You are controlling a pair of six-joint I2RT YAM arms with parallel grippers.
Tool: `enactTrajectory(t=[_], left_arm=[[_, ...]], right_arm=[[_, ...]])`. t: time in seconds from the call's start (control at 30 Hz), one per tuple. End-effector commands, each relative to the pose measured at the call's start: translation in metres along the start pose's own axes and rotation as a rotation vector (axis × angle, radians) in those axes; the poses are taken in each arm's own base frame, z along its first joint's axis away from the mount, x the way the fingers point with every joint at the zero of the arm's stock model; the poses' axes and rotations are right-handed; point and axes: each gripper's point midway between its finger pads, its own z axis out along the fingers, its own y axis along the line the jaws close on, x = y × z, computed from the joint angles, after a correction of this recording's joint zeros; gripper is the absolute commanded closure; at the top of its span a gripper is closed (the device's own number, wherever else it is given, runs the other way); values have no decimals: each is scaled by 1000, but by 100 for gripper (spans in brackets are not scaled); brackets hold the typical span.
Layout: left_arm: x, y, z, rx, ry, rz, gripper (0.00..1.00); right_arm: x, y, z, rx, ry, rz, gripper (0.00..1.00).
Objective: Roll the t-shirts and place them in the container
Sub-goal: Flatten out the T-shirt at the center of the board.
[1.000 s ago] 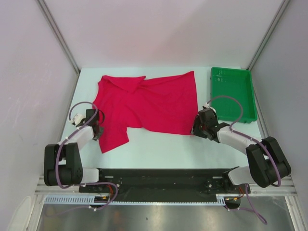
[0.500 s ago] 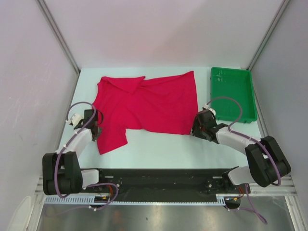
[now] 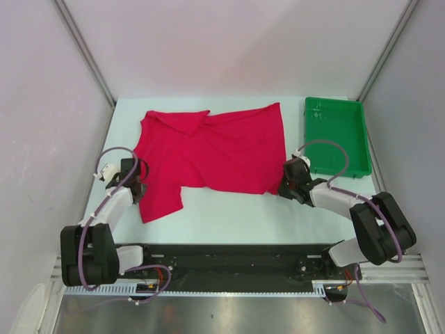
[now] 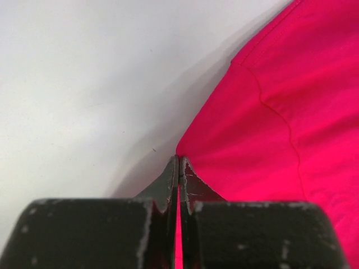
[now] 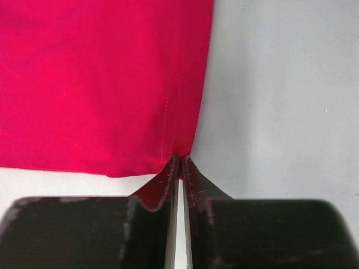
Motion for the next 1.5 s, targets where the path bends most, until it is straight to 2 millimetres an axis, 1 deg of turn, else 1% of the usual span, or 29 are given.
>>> enactTrajectory(t=[0.0,0.13,0.23,0.27,0.33,0.37,0.43,0.5,0.53,0.63,0.67,0.7,0.73,0.8,0.83,0.9,0.93,0.97,1.03,1.07,1.17,1.2,1.23,1.27,1.3,1.33,1.4,1.43,1.47], left_arm=[[-18,-7,-15,45,-54,16,100],[-40,-17,-36,112,-119,20,100],[-63,-27,-60,191,-189,28,100],[-74,-29,-72,219,-225,19,100],[-83,-33,-84,248,-253,35,100],[-91,-35,-92,264,-275,38,100],[-96,-35,-103,283,-284,31,100],[-110,-42,-130,361,-322,25,100],[-115,-44,-139,390,-345,16,100],[-132,-52,-171,493,-407,-11,100],[-143,-56,-189,531,-434,-18,100],[-147,-59,-201,570,-443,-18,100],[-157,-61,-229,659,-490,-38,100],[-177,-59,-273,771,-590,-77,100],[-184,-56,-294,820,-631,-91,100],[-205,-44,-343,894,-733,-123,100],[-211,-41,-356,910,-761,-124,100],[-221,-37,-379,944,-801,-143,100],[-230,-32,-401,977,-847,-162,100],[-237,-32,-415,1010,-877,-182,100],[-246,-39,-422,1025,-881,-208,100],[-251,-51,-418,1028,-872,-208,100],[-254,-57,-417,1040,-861,-229,100],[-257,-65,-414,1053,-862,-240,100],[-264,-81,-414,1084,-871,-249,100],[-269,-89,-413,1101,-875,-261,100],[-277,-109,-409,1121,-877,-262,100],[-287,-131,-401,1130,-883,-264,100],[-293,-140,-405,1149,-894,-266,100]], right_arm=[[-18,4,-10,-26,-45,14,100],[-55,12,-34,-68,-126,28,100],[-78,18,-56,-107,-182,30,100],[-90,25,-64,-123,-212,28,100],[-97,27,-74,-122,-224,19,100],[-107,31,-81,-126,-247,17,100],[-112,30,-88,-120,-259,13,100],[-119,32,-100,-129,-272,14,100],[-127,34,-113,-147,-308,21,100],[-142,41,-135,-174,-369,23,100],[-148,42,-143,-178,-389,13,100],[-151,43,-150,-180,-399,12,100],[-164,50,-167,-205,-440,16,100],[-182,58,-207,-264,-540,20,100],[-198,67,-235,-303,-607,25,100],[-214,72,-275,-342,-698,23,100],[-221,74,-290,-358,-735,25,100],[-232,82,-317,-399,-793,23,100],[-242,87,-343,-433,-860,20,100],[-251,91,-362,-457,-911,25,100],[-269,104,-375,-490,-967,11,100],[-274,107,-375,-497,-978,8,100],[-280,112,-364,-491,-972,-14,100],[-289,118,-365,-503,-1005,-16,100],[-295,120,-362,-502,-1019,-20,100],[-305,123,-342,-480,-1009,-34,100],[-326,130,-340,-507,-1069,-31,100],[-332,134,-335,-533,-1075,-40,100],[-349,136,-321,-534,-1094,-31,100]])
